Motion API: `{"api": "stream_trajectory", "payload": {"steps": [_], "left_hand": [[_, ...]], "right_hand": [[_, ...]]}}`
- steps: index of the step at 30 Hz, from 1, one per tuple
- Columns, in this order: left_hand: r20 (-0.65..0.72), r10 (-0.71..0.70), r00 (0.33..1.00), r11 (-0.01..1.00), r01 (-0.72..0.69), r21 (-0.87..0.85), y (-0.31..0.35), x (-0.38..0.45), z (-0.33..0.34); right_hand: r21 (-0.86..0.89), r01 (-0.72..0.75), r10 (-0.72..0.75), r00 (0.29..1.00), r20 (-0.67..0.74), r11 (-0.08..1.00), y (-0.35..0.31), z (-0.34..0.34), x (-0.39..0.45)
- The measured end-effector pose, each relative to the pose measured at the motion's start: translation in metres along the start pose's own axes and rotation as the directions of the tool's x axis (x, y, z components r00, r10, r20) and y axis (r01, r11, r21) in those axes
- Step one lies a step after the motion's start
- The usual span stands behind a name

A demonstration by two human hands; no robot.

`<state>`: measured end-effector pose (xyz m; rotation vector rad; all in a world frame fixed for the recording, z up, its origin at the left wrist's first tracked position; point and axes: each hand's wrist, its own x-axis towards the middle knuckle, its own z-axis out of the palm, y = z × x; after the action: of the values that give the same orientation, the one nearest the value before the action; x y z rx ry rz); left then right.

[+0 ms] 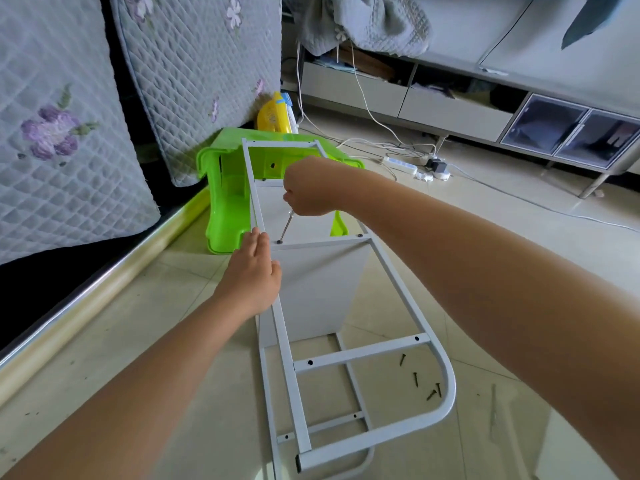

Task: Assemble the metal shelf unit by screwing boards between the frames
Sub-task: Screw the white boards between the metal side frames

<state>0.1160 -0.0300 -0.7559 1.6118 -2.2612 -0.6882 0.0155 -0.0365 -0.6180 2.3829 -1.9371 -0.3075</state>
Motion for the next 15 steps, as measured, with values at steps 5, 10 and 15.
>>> {"api": "stream_trajectory", "payload": {"steps": [5, 10, 15], "left_hand": [[0.024, 0.009, 1.0, 0.999, -0.01, 0.04, -0.001, -0.005, -0.001], [0.07, -0.001, 0.998, 0.997, -0.004, 0.072, 0.003, -0.01, -0.007], [-0.058, 0.102, 0.993, 0.96, -0.083, 0.268, 0.005, -0.008, -0.003]], "right_hand": [[0.304, -0.289, 0.222, 0.946, 0.239, 0.908, 0.003, -0.008, 0.005], [0.534, -0.459, 0.318, 0.886, 0.337, 0.71, 0.023, 0.012, -0.007], [0.709, -0.432, 0.46, 0.872, 0.169, 0.558, 0.061, 0.041, -0.031]]}}
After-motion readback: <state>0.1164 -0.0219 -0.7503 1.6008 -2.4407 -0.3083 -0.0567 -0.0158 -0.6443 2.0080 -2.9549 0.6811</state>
